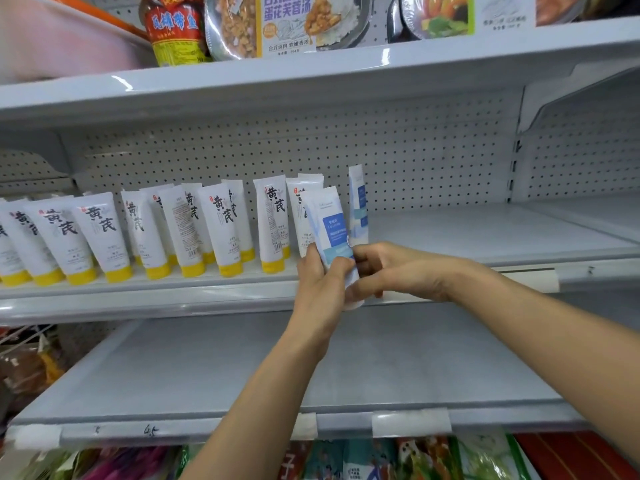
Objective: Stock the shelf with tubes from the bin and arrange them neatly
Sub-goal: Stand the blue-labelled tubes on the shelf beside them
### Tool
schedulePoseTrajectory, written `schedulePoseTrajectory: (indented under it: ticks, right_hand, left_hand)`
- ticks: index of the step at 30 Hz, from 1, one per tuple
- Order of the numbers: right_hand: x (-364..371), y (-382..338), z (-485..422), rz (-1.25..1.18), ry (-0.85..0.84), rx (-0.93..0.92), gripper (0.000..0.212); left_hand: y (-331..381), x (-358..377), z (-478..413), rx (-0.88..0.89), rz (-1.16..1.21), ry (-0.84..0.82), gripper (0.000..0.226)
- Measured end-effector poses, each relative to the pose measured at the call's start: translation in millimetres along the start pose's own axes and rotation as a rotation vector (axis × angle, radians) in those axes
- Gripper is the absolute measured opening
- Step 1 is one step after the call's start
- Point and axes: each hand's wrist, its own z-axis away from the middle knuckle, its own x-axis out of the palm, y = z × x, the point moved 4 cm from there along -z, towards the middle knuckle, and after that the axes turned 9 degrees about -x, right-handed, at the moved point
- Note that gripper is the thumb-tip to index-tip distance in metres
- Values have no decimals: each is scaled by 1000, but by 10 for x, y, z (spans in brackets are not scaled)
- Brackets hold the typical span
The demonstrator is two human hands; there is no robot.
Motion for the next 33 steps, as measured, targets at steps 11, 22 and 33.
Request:
schedulePoseTrajectory:
  ticks: [11, 22, 33]
  right_hand:
    - [-335, -49, -36, 51, 451, 26, 37]
    - [-463, 320, -364, 206, 540, 171, 45]
    - [-466, 385, -392, 208, 516, 172, 45]
  left_hand:
    - [-31, -184, -6, 167, -526, 67, 40]
    - [-157, -257, -72, 182, -816, 90, 27]
    - [-236, -302, -114, 160, -823, 97, 26]
